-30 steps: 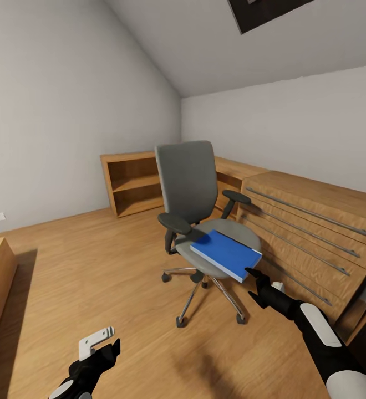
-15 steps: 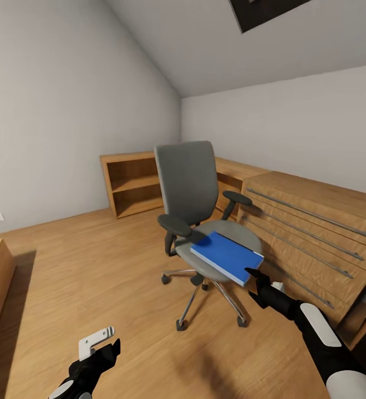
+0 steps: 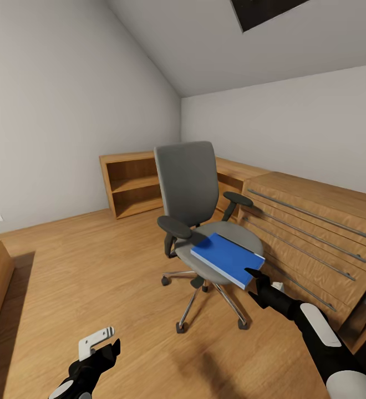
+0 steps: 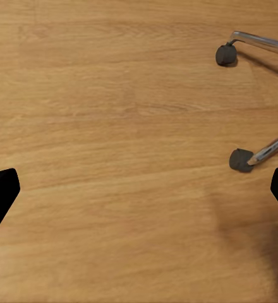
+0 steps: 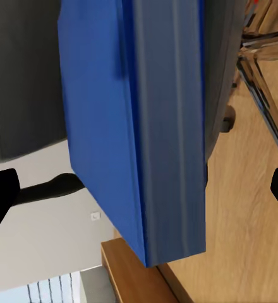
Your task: In the bedroom, organize the workspace by keeping the computer under the desk, ensuring the monitor is on the desk, placing the keyboard on the desk next to the monitor, placing the mouse on the desk next to the keyboard, moving the folder from the swivel chair onto the desk next to the mouse, stacking the notebook on top of the folder with the pen on top of the notebook, and positioning the swivel chair next to the desk.
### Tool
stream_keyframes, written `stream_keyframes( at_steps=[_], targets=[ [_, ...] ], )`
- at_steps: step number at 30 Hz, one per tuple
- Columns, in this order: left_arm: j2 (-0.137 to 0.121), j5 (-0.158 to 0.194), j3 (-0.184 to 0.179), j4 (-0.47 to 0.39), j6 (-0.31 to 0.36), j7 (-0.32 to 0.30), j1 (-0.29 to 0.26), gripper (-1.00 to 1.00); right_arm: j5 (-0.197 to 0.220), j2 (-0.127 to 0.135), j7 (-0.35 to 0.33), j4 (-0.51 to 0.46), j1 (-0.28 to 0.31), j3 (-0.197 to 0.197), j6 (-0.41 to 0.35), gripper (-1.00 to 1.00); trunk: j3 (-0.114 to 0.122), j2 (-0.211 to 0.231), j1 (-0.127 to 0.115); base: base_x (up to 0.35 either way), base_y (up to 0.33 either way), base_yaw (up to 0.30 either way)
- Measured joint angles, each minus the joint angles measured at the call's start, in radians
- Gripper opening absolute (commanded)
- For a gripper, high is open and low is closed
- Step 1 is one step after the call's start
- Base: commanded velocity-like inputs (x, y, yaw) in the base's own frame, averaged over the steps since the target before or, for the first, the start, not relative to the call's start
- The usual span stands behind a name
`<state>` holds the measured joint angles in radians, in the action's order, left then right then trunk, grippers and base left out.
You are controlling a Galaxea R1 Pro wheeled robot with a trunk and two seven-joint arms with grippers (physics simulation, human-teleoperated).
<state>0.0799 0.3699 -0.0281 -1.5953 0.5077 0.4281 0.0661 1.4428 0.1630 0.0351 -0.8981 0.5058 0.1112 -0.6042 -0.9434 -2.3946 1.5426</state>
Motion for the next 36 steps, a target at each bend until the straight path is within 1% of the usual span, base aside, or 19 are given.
stream_keyframes(
  at_steps=[7, 27, 36],
  targets=[
    [0.000, 0.001, 0.000, 0.000, 0.000, 0.000, 0.000, 1.00, 0.000, 0.000, 0.001, 0.000, 0.000, 0.000, 0.000, 1.00, 0.000, 0.000, 0.000, 0.057, 0.000, 0.000],
    [0.000, 0.001, 0.001, 0.000, 0.000, 0.000, 0.000, 1.00, 0.000, 0.000, 0.001, 0.001, 0.000, 0.000, 0.003, 1.00, 0.000, 0.000, 0.000, 0.003, 0.000, 0.000],
    [0.000, 0.001, 0.000, 0.000, 0.001, 0.000, 0.000, 1.00, -0.001, 0.000, 0.001, 0.001, 0.000, -0.001, 0.003, 1.00, 0.000, 0.000, 0.000, 0.129, 0.000, 0.000]
  ],
)
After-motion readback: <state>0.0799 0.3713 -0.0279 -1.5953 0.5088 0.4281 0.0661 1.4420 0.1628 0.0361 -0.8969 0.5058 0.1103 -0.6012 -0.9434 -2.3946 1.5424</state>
